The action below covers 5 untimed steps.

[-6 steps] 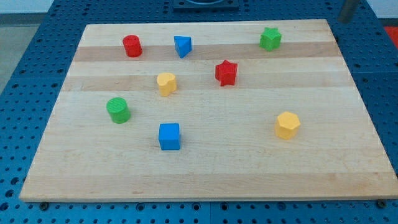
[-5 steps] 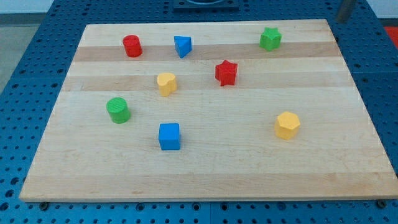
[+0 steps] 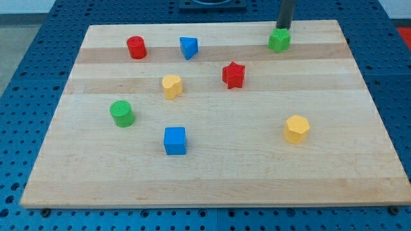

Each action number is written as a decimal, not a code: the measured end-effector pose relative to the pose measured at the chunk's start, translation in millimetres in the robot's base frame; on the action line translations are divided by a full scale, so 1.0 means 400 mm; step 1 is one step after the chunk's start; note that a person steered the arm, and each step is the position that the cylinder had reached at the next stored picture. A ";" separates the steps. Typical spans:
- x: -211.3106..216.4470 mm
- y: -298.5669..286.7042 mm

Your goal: Slightly move the green star towards the right of the blue triangle

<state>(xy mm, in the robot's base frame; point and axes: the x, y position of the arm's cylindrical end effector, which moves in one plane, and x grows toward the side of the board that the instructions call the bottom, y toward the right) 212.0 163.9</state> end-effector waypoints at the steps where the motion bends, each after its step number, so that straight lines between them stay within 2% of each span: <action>1: 0.077 0.092; 2: 0.084 0.108; 5: 0.080 0.014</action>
